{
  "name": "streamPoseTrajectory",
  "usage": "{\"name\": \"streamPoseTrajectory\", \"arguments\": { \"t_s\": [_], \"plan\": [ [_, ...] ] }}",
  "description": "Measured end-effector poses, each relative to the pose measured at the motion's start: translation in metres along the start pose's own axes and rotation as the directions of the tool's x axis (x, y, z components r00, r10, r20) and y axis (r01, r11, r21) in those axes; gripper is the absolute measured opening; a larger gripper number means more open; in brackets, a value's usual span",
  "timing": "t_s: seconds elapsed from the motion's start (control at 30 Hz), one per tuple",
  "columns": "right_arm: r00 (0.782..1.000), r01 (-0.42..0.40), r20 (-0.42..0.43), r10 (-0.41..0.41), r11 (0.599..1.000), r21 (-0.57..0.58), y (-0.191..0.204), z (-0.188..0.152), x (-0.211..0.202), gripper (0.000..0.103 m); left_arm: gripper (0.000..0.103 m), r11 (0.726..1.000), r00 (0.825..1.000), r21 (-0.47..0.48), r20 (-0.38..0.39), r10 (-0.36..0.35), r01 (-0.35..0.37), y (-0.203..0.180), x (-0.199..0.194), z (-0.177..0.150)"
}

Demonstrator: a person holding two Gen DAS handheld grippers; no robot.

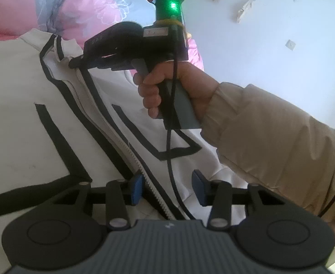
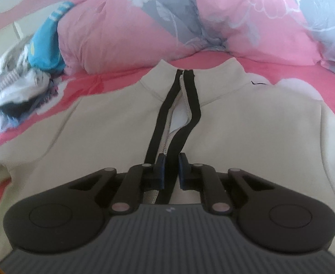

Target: Fold clothes

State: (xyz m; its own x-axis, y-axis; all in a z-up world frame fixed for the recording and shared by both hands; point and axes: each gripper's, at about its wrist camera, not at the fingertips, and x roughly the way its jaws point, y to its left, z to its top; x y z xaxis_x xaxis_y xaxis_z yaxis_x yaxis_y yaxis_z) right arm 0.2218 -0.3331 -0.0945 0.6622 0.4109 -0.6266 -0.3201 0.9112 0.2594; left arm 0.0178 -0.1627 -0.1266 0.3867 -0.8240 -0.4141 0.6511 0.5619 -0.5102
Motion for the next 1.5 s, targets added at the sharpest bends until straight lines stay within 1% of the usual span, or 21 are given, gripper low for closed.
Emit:
{"name": "streamPoseTrajectory", "arguments": {
  "t_s": [0.13,0.27,0.3,0.47,0.5,0.57,0.67,0.77,0.83,0.87,0.9,0.93,0.97,1.0,1.03,1.07,1.2,1.3,1.37,1.4,1.5],
  "plan": [
    [0.995,-0.071,0.082,0.062,0.992,0.107,-0.016,-0.004,-0.015,0.010,0.041,1.000,1.000,0.019,0.006,-0.006,0.006,-0.003,0.001,-0.001],
    [0.971,-0.183,0.196,0.138,0.954,0.238,-0.039,-0.015,-0.031,0.010,0.040,1.000,1.000,0.016,0.008,-0.014,0.014,0.000,0.000,-0.003],
    [0.966,-0.202,0.213,0.150,0.947,0.250,-0.042,-0.017,-0.033,0.010,0.040,1.000,1.000,0.016,0.008,-0.016,0.016,0.000,0.000,-0.004],
    [0.958,-0.232,0.220,0.186,0.951,0.203,-0.036,-0.015,-0.032,0.010,0.040,1.000,1.000,0.024,0.004,-0.016,0.016,0.003,0.004,-0.002],
    [0.961,-0.223,0.205,0.185,0.958,0.180,-0.033,-0.014,-0.029,0.010,0.040,1.000,1.000,0.024,0.004,-0.016,0.016,0.003,0.004,-0.002],
    [0.977,-0.174,0.141,0.159,0.979,0.105,-0.020,-0.010,-0.019,0.010,0.040,1.000,1.000,0.024,0.002,-0.016,0.016,0.003,0.003,-0.003],
    [0.995,-0.090,0.039,0.090,0.996,-0.019,-0.001,-0.007,0.003,0.010,0.040,1.000,1.000,0.024,0.000,-0.015,0.015,0.003,0.002,-0.004],
    [0.999,-0.042,-0.039,0.038,0.993,-0.108,0.010,-0.011,0.024,0.010,0.040,1.000,1.000,0.020,-0.003,-0.015,0.015,0.004,0.002,-0.004],
    [0.998,-0.023,-0.057,0.015,0.989,-0.144,0.014,-0.013,0.030,0.014,0.040,1.000,1.000,0.018,-0.003,-0.017,0.017,0.004,0.003,-0.004],
    [0.998,-0.017,-0.059,0.009,0.990,-0.140,0.015,-0.012,0.029,0.015,0.040,1.000,1.000,0.019,-0.002,-0.017,0.017,0.004,0.003,-0.004],
    [0.998,-0.011,-0.061,0.003,0.991,-0.136,0.015,-0.011,0.027,0.020,0.040,1.000,1.000,0.020,-0.002,-0.016,0.016,0.004,0.003,-0.005],
    [0.998,-0.005,-0.063,-0.003,0.991,-0.132,0.015,-0.010,0.026,0.030,0.040,1.000,1.000,0.021,-0.001,-0.017,0.017,0.004,0.003,-0.005],
    [0.998,0.000,-0.058,-0.008,0.991,-0.133,0.016,-0.009,0.023,0.034,0.040,1.000,1.000,0.021,0.000,-0.017,0.017,0.005,0.003,-0.006],
    [0.999,0.006,-0.047,-0.012,0.990,-0.141,0.017,-0.008,0.018,0.043,0.040,1.000,1.000,0.020,0.000,-0.018,0.018,0.005,0.003,-0.007],
    [0.999,0.011,-0.035,-0.017,0.989,-0.148,0.018,-0.007,0.014,0.047,0.040,1.000,1.000,0.019,0.001,-0.018,0.018,0.006,0.003,-0.007],
    [1.000,0.015,-0.018,-0.018,0.988,-0.152,0.019,-0.006,0.008,0.047,0.040,1.000,1.000,0.019,0.002,-0.019,0.019,0.006,0.003,-0.007],
    [0.998,0.016,0.068,-0.008,0.994,-0.113,0.014,0.010,-0.012,0.047,0.040,1.000,1.000,0.017,0.004,-0.023,0.023,0.008,0.004,-0.007],
    [0.993,0.057,0.107,-0.046,0.994,-0.095,0.011,0.028,-0.009,0.044,0.040,1.000,1.000,0.013,0.006,-0.028,0.028,0.010,0.004,-0.007],
    [0.989,0.105,0.116,-0.094,0.990,-0.097,0.009,0.039,0.002,0.027,0.040,0.999,0.999,0.010,0.007,-0.032,0.032,0.010,0.004,-0.007],
    [0.987,0.128,0.113,-0.116,0.987,-0.100,0.008,0.043,0.010,0.016,0.041,0.999,0.999,0.008,0.007,-0.035,0.035,0.010,0.003,-0.007],
    [0.983,0.177,0.074,-0.169,0.978,-0.108,0.002,0.054,0.043,0.012,0.041,0.999,0.999,0.004,0.009,-0.042,0.042,0.009,0.001,-0.009]
  ]
}}
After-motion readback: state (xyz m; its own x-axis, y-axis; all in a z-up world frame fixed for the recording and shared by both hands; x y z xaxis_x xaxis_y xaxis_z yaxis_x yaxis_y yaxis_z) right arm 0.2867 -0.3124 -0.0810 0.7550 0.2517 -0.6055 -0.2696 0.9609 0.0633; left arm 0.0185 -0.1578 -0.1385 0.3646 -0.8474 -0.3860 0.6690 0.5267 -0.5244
